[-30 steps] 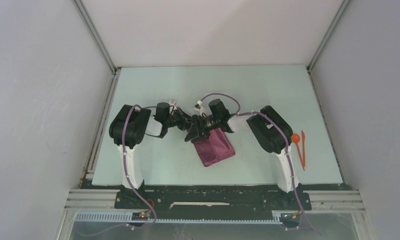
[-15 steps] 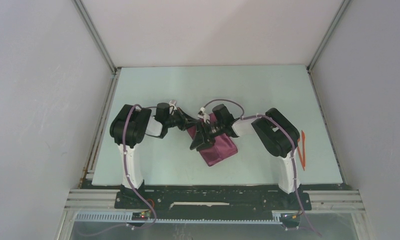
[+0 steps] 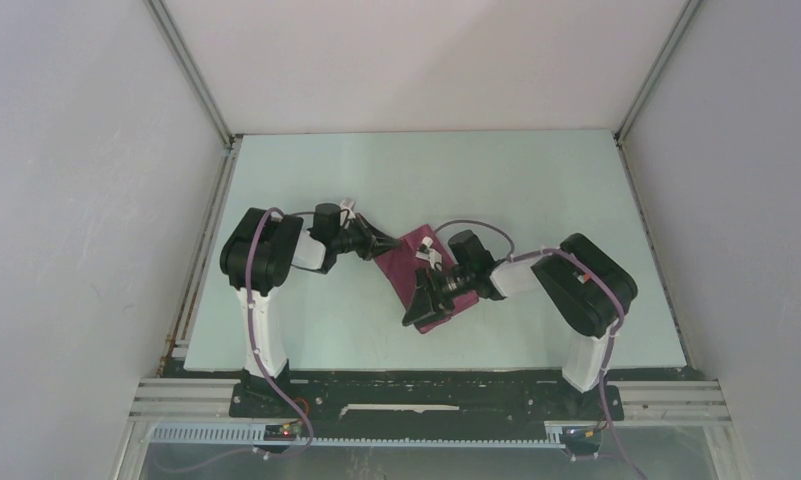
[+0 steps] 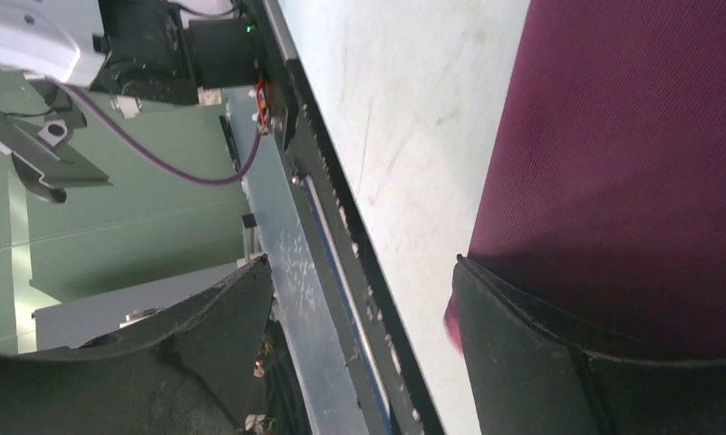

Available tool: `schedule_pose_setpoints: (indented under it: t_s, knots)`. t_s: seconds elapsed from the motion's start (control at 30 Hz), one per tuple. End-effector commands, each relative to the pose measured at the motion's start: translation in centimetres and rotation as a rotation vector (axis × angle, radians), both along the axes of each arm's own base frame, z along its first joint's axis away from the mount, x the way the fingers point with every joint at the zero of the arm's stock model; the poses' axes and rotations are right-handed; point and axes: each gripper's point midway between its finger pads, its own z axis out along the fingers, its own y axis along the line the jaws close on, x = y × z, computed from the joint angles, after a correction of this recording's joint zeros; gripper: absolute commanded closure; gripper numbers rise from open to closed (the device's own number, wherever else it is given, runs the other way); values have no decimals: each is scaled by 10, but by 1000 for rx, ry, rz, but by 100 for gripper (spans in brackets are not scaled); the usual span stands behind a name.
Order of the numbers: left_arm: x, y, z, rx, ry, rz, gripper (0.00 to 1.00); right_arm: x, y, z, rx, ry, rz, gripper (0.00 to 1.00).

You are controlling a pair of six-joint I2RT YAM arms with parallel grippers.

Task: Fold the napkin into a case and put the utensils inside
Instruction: Smooth out the 2/3-rectangle-folded napkin at the center of the board, then rotate the 2/3-rectangle-folded napkin from the center of the board.

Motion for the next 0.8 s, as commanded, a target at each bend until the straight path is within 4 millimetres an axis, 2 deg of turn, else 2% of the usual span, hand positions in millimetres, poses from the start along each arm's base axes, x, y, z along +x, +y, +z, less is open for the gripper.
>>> schedule_pose_setpoints:
  t_s: [0.0,0.1,0.2,0.23,0.3,0.4,0.43,0.5,0.6,0.67,0.77]
  knots:
    - [4,8,-13,78,22,12,100,-9,-11,27,10,-58,-14,19]
    - [8,7,1,86,0,6,100,-4,-29,39,-48,-94,-74,19]
    - [13,3,23,88,-26,-4,98,19,-63,39,-175,-158,-214,19]
    - [13,2,33,88,-31,-10,94,34,-80,33,-259,-186,-303,19]
    - [14,0,54,84,-58,-21,82,58,-112,35,-338,-224,-432,19]
    - [14,0,82,99,-92,-35,65,85,-152,28,-450,-233,-569,18]
    - [12,1,93,100,-111,-39,60,91,-159,24,-470,-226,-588,18]
    - [6,0,113,105,-138,-51,52,98,-169,13,-506,-179,-604,20]
    - [-16,-2,131,130,-156,-82,47,102,-171,-2,-510,-134,-594,24]
    - [-40,-6,133,161,-158,-112,44,101,-165,-6,-477,-114,-565,27]
    - [-79,-10,121,248,-128,-166,43,100,-160,-8,-443,-104,-545,30]
